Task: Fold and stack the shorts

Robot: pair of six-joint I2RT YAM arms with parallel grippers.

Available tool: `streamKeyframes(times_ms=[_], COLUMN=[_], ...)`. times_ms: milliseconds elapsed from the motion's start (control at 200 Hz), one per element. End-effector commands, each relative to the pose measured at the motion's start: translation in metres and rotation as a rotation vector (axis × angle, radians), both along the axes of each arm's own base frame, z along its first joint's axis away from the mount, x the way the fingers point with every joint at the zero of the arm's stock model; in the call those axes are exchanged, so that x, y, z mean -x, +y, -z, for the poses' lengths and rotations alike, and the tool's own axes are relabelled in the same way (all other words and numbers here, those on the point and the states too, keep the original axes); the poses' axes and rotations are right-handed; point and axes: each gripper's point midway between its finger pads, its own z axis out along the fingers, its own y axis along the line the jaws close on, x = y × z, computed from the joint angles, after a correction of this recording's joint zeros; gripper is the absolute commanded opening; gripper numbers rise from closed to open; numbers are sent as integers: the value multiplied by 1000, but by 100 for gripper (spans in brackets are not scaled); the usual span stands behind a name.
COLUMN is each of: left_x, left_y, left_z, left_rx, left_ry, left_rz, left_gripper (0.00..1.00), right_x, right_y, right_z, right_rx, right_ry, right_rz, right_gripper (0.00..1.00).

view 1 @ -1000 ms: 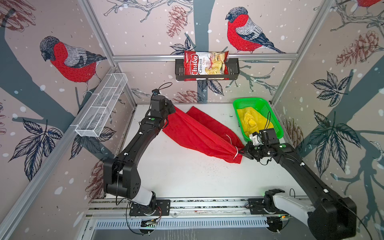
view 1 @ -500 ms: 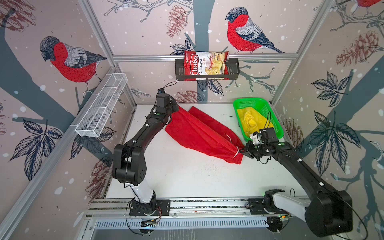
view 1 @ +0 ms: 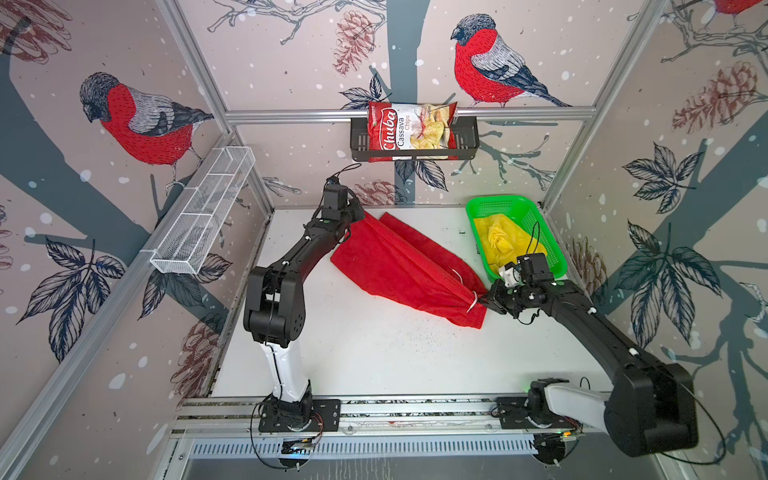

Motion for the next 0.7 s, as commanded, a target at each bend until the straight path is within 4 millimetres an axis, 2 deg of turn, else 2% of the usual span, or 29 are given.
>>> streamKeyframes(times_ms=[0, 330, 680, 695], left_x=[-25, -42, -48, -49], left_y=[8, -22, -34, -35], left_z=[-26, 22, 78, 80], left_rx=[15, 48, 42, 41], left_ry=[-141, -79, 15, 18], left_rz=[-67, 4, 15, 17], left_gripper=[0, 0, 0, 0], right_x=[11, 7, -2, -2], right_y=[-15, -22, -21, -21], right_z=[16, 30, 35, 40], right_rx=[87, 120, 103, 107], right_ry=[68, 78, 49, 67], right_rz=[31, 67, 101, 101], right_gripper=[2, 2, 10, 11])
